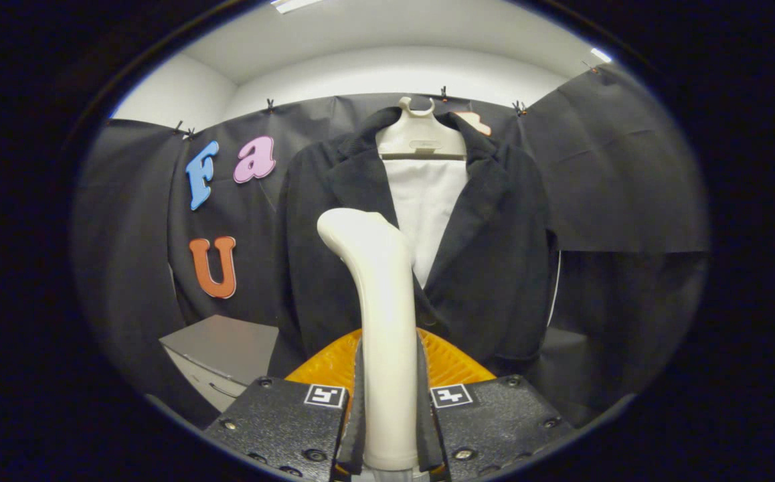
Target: Iron the clothes twice with a garment steamer, once on the left side and once on the right side.
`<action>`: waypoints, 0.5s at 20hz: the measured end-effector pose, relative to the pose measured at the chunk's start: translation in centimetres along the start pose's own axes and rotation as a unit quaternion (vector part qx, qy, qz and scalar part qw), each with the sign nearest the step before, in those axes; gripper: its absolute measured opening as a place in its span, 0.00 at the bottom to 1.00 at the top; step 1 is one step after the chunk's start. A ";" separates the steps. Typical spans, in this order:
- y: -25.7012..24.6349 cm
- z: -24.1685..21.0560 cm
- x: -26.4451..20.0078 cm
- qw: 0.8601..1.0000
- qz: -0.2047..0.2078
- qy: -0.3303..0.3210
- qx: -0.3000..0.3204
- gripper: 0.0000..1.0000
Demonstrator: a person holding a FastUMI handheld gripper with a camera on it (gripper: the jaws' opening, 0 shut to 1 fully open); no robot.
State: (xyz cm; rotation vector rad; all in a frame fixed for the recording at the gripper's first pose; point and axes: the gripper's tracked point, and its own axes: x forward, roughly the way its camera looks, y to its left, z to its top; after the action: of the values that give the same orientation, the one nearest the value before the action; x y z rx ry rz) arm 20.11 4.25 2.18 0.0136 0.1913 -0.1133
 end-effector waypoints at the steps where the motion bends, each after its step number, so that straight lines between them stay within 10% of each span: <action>1: -0.1 -0.5 -0.1 1.000 -0.002 0.005 -0.003 0.33; 10: -2.7 -4.0 -1.4 0.999 -0.021 0.030 -0.019 0.33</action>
State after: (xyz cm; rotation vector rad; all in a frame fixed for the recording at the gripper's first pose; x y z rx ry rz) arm 17.69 1.86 -1.51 -0.0250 0.2529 -0.1505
